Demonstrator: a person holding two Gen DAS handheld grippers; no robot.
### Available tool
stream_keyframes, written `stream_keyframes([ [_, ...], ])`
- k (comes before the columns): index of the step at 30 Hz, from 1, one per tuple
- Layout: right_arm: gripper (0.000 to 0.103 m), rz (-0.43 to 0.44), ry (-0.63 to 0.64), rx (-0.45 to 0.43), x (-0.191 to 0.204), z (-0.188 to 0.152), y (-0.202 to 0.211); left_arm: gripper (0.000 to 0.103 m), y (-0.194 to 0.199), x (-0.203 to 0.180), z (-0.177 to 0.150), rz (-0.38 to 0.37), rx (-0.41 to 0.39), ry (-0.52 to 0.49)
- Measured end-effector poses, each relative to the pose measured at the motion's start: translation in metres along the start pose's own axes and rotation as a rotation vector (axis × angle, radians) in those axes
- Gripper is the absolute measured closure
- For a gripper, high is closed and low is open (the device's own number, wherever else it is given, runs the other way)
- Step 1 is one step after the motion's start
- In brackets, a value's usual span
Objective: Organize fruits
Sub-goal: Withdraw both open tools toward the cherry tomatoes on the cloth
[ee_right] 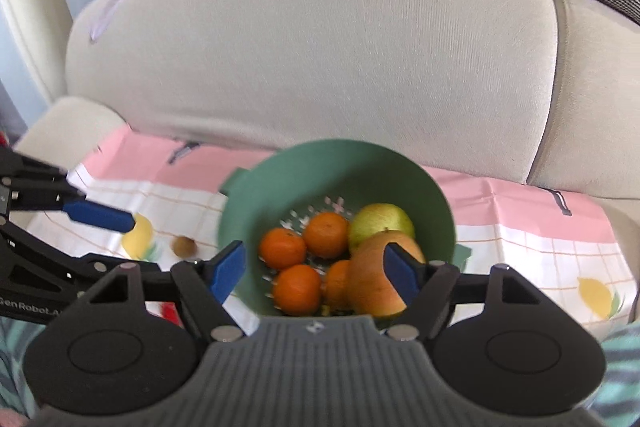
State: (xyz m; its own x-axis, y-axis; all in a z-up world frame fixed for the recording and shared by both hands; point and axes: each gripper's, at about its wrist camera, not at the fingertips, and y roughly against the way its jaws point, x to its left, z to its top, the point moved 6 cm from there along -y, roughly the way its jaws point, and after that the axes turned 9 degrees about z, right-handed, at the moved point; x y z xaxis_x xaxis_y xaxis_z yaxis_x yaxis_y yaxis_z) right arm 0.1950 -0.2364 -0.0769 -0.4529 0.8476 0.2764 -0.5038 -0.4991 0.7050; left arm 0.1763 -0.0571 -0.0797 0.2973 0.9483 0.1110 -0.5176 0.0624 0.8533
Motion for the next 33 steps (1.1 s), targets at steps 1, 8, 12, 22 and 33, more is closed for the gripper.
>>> stream_keyframes([
  [1, 0.03, 0.008, -0.012, -0.019, 0.004, -0.003, 0.002, 0.041, 0.005, 0.005, -0.004, 0.006, 0.0, 0.012],
  [8, 0.03, 0.061, -0.081, -0.099, 0.036, -0.028, 0.006, 0.041, 0.031, 0.04, -0.026, 0.082, -0.024, 0.083],
  [12, 0.03, 0.098, -0.1, -0.088, 0.055, -0.047, -0.003, 0.041, 0.046, 0.067, -0.037, 0.145, -0.028, 0.107],
  [22, 0.03, 0.13, -0.056, -0.021, 0.087, -0.067, -0.03, 0.041, 0.043, 0.089, -0.072, 0.183, 0.036, 0.098],
  [33, 0.046, 0.066, 0.178, -0.033, 0.107, -0.083, -0.048, 0.041, 0.002, 0.044, -0.106, 0.087, -0.005, 0.104],
])
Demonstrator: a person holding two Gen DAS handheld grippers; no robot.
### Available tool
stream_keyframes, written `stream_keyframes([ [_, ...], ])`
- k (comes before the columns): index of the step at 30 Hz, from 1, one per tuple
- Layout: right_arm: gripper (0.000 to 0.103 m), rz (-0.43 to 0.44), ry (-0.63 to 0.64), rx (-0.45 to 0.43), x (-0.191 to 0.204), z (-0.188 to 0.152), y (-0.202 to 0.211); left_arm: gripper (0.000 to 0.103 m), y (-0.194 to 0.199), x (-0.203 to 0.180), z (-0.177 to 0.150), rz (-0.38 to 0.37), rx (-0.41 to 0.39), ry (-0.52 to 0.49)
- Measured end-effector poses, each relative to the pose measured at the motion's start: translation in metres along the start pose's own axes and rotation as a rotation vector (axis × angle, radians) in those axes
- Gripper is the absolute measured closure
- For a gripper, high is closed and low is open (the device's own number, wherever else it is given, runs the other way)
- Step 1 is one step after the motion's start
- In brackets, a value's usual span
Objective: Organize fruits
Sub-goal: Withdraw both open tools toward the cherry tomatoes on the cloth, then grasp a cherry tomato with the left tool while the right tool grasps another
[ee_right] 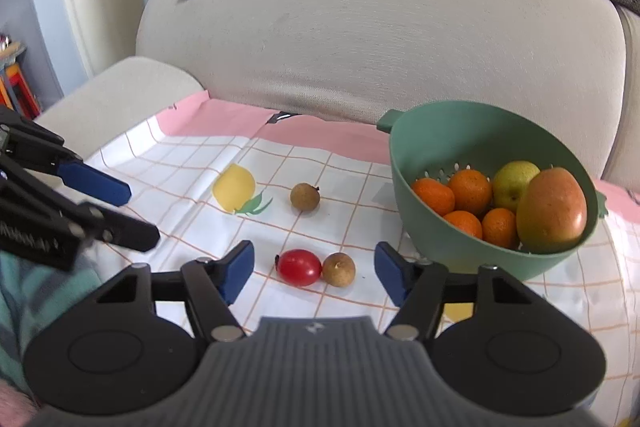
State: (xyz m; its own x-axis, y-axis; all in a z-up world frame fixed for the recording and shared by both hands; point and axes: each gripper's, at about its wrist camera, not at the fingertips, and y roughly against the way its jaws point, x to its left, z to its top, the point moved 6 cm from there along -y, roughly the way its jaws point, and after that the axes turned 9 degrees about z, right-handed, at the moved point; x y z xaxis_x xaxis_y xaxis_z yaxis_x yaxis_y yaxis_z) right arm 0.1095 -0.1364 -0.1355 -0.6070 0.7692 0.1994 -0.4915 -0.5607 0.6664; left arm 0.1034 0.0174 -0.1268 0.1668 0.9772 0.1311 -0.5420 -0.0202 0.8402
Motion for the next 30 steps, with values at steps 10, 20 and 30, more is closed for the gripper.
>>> stream_keyframes([
  [10, 0.06, -0.026, 0.076, 0.028, -0.004, -0.008, -0.016, 0.041, -0.019, -0.018, -0.009, -0.029, -0.049, -0.083],
  [20, 0.071, 0.025, 0.079, 0.019, -0.006, -0.008, -0.027, 0.049, -0.039, -0.02, -0.014, -0.092, 0.017, -0.097],
  [30, 0.072, 0.072, 0.156, 0.032, 0.006, -0.01, -0.032, 0.049, -0.062, -0.009, -0.014, -0.046, 0.118, -0.061],
])
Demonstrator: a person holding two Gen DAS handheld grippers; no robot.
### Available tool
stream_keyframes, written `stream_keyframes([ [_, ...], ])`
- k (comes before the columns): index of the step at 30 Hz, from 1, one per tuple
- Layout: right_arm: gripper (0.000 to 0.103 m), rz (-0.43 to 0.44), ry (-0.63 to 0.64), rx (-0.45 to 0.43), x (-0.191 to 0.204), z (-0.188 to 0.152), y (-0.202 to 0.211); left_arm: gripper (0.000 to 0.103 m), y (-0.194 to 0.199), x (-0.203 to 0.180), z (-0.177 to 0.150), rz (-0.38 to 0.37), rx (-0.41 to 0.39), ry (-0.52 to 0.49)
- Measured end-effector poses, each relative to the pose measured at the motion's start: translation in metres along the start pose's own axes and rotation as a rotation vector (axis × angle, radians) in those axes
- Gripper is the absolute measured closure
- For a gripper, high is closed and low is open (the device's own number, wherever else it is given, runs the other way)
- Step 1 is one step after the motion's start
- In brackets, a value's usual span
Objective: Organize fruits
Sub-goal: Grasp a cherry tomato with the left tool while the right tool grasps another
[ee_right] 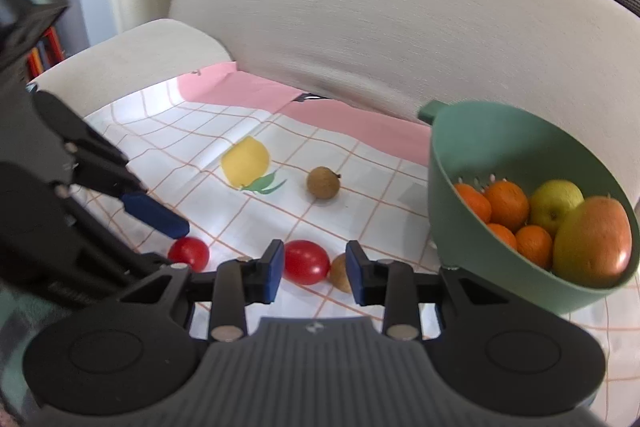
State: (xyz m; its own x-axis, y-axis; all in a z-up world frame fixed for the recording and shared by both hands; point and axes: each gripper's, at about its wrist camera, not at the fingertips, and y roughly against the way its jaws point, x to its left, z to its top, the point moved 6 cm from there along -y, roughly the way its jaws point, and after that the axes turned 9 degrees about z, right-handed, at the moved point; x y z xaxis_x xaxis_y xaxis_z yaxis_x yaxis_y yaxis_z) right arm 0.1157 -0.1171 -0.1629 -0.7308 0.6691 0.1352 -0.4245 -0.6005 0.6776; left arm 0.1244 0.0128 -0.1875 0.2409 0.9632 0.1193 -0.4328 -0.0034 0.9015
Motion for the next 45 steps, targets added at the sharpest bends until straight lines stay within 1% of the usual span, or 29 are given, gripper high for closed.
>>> stream_keyframes([
  [3, 0.072, 0.003, 0.036, 0.015, 0.005, -0.001, -0.004, 0.052, -0.003, 0.0, -0.004, 0.008, 0.023, -0.013],
  [5, 0.072, 0.001, 0.058, 0.022, 0.007, -0.002, -0.008, 0.058, -0.006, -0.001, -0.006, 0.023, 0.039, -0.027],
  [6, 0.072, -0.007, 0.08, 0.025, 0.009, -0.002, -0.009, 0.059, -0.007, -0.001, -0.007, 0.03, 0.041, -0.032],
  [8, 0.072, -0.022, 0.129, 0.031, 0.013, -0.003, -0.011, 0.064, -0.006, 0.0, -0.008, 0.032, 0.037, -0.033],
  [10, 0.073, -0.026, 0.166, 0.036, 0.017, -0.004, -0.013, 0.067, -0.004, 0.001, -0.008, 0.024, 0.035, -0.023],
  [16, 0.073, -0.057, 0.259, 0.068, 0.021, -0.01, -0.023, 0.071, -0.003, 0.008, -0.008, 0.013, 0.033, 0.024],
  [21, 0.074, -0.093, 0.356, 0.073, 0.025, -0.012, -0.03, 0.071, 0.001, 0.017, -0.007, 0.005, 0.017, 0.085],
  [26, 0.073, -0.118, 0.432, 0.079, 0.028, -0.013, -0.035, 0.071, 0.001, 0.019, -0.006, 0.004, 0.014, 0.102],
  [32, 0.073, -0.146, 0.459, 0.095, 0.026, -0.016, -0.04, 0.071, 0.001, 0.018, -0.007, 0.002, 0.016, 0.103],
  [39, 0.075, -0.15, 0.458, 0.091, 0.028, -0.015, -0.042, 0.071, 0.001, 0.02, -0.008, 0.002, 0.015, 0.113],
  [45, 0.076, -0.154, 0.458, 0.065, 0.032, -0.012, -0.033, 0.071, -0.001, 0.021, -0.008, 0.016, 0.023, 0.116],
])
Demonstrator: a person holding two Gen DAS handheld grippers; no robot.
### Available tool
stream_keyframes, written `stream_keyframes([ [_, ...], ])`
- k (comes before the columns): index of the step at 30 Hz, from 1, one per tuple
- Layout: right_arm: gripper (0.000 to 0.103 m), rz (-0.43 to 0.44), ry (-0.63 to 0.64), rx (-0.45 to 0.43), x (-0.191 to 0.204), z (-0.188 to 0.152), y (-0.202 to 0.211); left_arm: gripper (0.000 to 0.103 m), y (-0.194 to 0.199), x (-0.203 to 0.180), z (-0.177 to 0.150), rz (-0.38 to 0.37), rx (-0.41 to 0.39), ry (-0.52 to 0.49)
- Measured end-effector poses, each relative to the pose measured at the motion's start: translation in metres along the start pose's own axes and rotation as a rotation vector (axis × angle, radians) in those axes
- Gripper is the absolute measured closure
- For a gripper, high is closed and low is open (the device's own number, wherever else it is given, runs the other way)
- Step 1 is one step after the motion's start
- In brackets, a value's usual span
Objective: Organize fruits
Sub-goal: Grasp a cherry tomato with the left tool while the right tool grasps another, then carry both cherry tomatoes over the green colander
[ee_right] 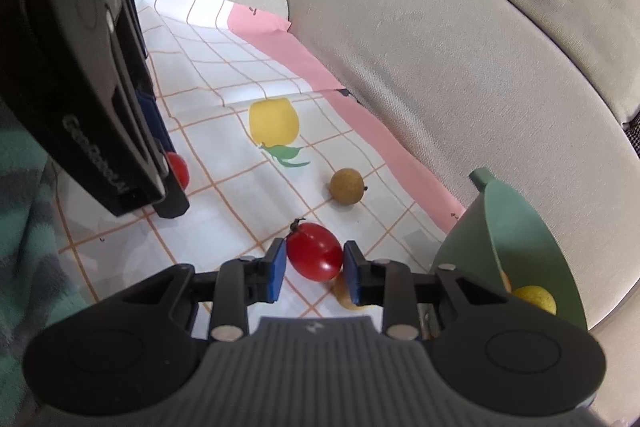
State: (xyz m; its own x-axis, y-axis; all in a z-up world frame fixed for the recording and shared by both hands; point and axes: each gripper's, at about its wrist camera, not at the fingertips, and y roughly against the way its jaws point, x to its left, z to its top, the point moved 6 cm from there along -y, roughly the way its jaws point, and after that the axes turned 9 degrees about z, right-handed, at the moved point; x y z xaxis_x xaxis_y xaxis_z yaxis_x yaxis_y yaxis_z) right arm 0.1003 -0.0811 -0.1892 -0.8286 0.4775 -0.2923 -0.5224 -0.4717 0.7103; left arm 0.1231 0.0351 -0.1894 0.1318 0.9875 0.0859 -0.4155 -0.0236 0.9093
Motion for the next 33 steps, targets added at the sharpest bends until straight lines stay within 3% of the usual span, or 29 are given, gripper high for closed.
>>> stream_keyframes([
  [5, 0.076, 0.002, -0.04, -0.023, -0.005, 0.003, 0.01, 0.071, 0.001, 0.0, 0.0, 0.008, -0.003, 0.005],
  [15, 0.076, 0.033, -0.239, -0.082, -0.031, 0.006, 0.034, 0.071, 0.014, 0.001, 0.005, 0.006, -0.042, 0.041],
  [24, 0.076, 0.019, -0.358, -0.158, -0.05, 0.008, 0.065, 0.071, 0.053, -0.004, 0.036, -0.012, -0.128, 0.069],
  [33, 0.076, -0.032, -0.482, -0.236, -0.079, 0.004, 0.093, 0.071, 0.077, -0.034, 0.06, -0.021, -0.182, 0.013],
])
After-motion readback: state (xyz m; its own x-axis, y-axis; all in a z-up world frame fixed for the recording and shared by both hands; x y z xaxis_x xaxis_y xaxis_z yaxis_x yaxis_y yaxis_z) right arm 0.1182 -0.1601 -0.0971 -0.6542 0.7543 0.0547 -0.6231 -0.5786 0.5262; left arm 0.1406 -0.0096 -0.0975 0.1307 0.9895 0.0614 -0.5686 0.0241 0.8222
